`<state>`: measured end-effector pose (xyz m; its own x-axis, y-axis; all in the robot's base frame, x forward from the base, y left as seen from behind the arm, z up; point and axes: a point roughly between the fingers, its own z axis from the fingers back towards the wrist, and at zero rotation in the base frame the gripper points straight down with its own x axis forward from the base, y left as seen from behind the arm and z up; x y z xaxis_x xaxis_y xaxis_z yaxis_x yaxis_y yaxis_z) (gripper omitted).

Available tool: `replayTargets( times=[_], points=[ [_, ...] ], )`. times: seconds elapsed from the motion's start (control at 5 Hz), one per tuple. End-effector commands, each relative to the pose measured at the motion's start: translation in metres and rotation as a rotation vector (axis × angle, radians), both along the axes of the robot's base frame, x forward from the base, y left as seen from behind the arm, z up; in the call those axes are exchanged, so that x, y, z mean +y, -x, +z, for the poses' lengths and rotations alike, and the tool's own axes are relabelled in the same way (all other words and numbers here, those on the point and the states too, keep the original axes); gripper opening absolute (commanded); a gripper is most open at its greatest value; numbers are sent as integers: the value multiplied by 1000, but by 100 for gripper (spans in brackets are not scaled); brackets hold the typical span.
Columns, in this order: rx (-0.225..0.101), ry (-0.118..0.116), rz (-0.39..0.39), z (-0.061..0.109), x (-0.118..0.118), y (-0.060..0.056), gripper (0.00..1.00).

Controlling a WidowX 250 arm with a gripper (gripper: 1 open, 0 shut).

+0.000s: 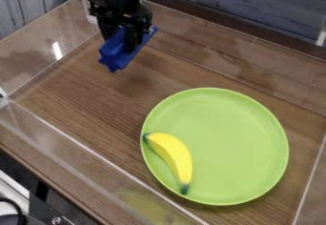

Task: Remove the blue object from inside the green plate and put it on the table

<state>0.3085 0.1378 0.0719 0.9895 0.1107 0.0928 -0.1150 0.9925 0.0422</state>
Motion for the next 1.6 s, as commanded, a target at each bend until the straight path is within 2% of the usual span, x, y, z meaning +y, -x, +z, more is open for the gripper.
replayTargets(
  times=[0.0, 0.8, 1.4],
  points=[
    [-42, -34, -2, 6, 11, -4, 0],
    [-12, -28, -2, 12, 18, 24, 0],
    [11, -20, 8, 2, 28, 42, 0]
  ],
)
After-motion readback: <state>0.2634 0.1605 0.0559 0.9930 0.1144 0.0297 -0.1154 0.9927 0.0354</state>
